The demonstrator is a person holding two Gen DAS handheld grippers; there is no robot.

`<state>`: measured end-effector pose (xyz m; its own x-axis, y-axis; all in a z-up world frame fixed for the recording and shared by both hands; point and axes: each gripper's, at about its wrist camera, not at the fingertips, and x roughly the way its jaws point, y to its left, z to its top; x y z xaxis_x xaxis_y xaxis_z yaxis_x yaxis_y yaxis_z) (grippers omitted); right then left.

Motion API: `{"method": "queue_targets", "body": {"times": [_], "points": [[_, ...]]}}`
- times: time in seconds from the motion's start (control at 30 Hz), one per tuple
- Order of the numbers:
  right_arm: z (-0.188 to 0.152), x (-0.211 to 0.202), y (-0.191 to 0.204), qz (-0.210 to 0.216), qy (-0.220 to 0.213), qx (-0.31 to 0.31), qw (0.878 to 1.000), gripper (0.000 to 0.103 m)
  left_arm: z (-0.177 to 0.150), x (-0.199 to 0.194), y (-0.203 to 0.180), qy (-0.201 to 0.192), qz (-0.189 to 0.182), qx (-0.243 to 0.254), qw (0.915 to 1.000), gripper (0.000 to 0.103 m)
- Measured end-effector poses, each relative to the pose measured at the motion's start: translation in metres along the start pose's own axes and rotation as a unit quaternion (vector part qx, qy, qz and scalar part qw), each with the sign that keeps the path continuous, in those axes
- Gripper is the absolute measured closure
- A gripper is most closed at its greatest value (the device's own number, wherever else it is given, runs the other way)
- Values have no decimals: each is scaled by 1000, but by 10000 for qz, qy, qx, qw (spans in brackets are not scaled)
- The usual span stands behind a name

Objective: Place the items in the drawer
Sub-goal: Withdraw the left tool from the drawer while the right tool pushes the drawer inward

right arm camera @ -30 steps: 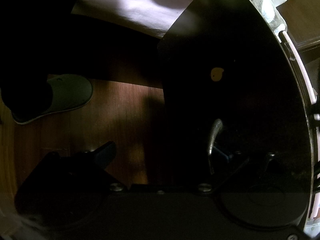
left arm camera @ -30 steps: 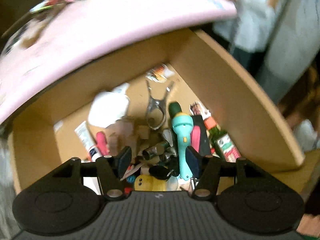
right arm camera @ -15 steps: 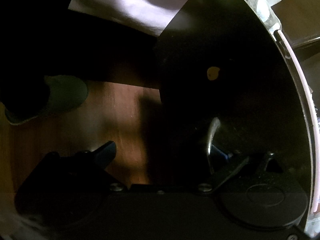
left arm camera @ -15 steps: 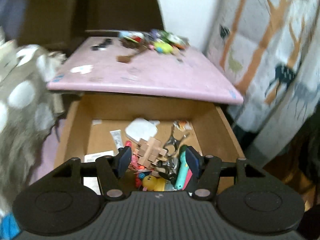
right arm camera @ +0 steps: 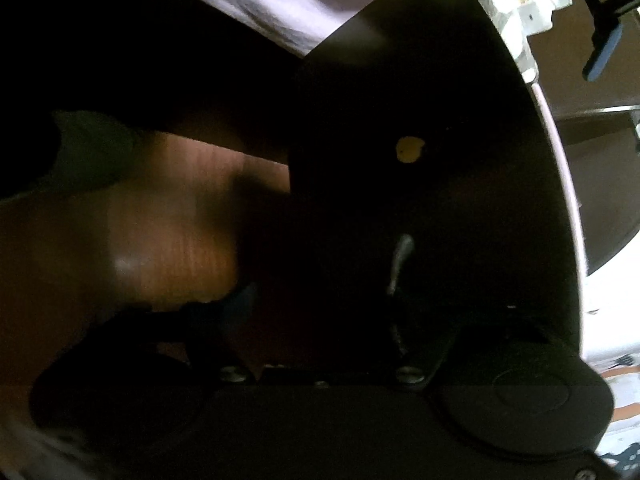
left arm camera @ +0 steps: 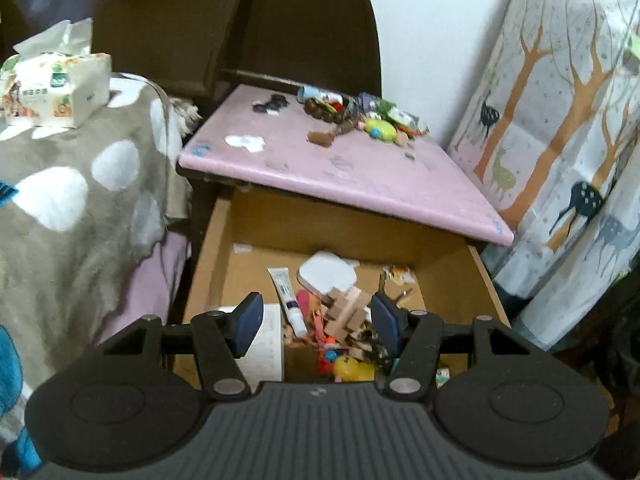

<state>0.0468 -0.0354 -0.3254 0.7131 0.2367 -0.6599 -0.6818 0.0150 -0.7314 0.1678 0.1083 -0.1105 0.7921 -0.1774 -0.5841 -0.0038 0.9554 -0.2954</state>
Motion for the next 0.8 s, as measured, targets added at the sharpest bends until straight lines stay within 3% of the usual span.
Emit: {"method": "queue_targets", "body": {"times": [0.23, 0.43, 0.8], "points": [[7, -3, -2, -433, 258, -160, 9986, 71, 8, -17, 8, -228, -337, -161, 9990, 45], [7, -5, -4, -747, 301, -387, 9960, 97, 8, -18, 11, -192, -493, -299, 9981, 45], [3, -19, -20, -769, 255, -509, 9954, 103, 13, -26, 30, -337, -722, -702, 9943, 45]]}}
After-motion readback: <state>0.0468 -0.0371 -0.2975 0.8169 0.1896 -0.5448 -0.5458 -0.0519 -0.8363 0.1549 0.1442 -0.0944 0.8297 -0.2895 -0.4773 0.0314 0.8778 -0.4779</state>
